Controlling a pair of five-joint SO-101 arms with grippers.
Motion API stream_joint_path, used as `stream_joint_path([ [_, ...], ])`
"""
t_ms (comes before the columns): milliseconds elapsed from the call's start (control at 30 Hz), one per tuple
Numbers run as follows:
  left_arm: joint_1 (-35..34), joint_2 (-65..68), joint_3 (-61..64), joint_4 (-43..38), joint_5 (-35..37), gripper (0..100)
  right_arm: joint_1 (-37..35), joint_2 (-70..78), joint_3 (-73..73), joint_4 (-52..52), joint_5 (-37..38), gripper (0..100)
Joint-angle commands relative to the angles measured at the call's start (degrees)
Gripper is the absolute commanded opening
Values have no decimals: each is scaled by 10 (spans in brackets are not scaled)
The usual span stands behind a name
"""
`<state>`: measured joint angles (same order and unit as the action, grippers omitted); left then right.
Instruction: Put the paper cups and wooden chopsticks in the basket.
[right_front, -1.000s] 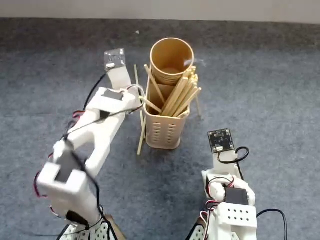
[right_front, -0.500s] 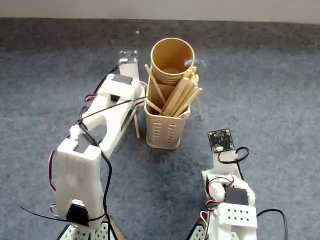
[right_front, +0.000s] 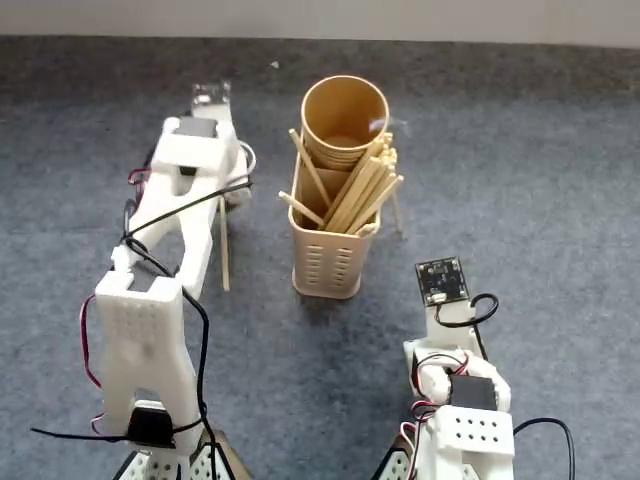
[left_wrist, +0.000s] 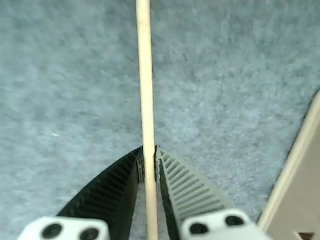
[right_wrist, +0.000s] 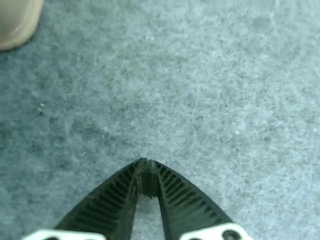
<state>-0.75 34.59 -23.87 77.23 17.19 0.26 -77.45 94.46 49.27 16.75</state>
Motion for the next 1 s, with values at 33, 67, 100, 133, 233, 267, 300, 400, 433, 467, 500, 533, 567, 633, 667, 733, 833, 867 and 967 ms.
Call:
stream_joint_path([
  [33, 0, -30, -181, 69, -50, 5, -7, -6, 1, -8, 6, 5],
  [67, 5, -41, -228, 84, -58, 5, -7, -6, 1, -8, 6, 5],
  [100, 9, -52, -276, 96, -64, 5, -7, -6, 1, -8, 6, 5],
  [133, 13, -65, -327, 105, -69, 5, -7, -6, 1, -8, 6, 5],
  [233, 42, -103, -468, 124, -81, 4, -7, -6, 1, -8, 6, 5],
  [267, 55, -113, -509, 132, -83, 4, -7, -6, 1, -8, 6, 5],
  [300, 72, -119, -547, 146, -81, 4, -7, -6, 0, -8, 6, 5],
  [400, 118, -128, -663, 214, -79, 4, -7, -6, 0, -8, 6, 5],
  [433, 135, -127, -708, 236, -79, 4, -7, -6, 0, -8, 6, 5],
  [467, 145, -133, -727, 249, -79, 4, -7, -6, 0, -8, 6, 5],
  [500, 155, -141, -718, 249, -78, 4, -7, -6, 0, -8, 6, 5],
  [533, 163, -160, -713, 250, -78, 4, -7, -6, 0, -8, 6, 5],
  [567, 168, -177, -707, 251, -78, 4, -7, -6, 0, -8, 6, 5],
  [633, 168, -211, -679, 251, -78, 4, -7, -6, 0, -8, 6, 5],
  [667, 168, -225, -656, 251, -77, 4, -7, -6, 0, -8, 6, 5],
  [733, 168, -261, -610, 251, -77, 4, -7, -6, 0, -8, 6, 5],
  [833, 175, -344, -504, 251, -75, 4, -7, -6, 0, -8, 6, 5],
  [867, 182, -380, -453, 251, -63, 4, -7, -6, 0, -8, 6, 5],
  [967, 216, -495, -258, 248, -55, 4, -7, -6, 0, -8, 6, 5],
])
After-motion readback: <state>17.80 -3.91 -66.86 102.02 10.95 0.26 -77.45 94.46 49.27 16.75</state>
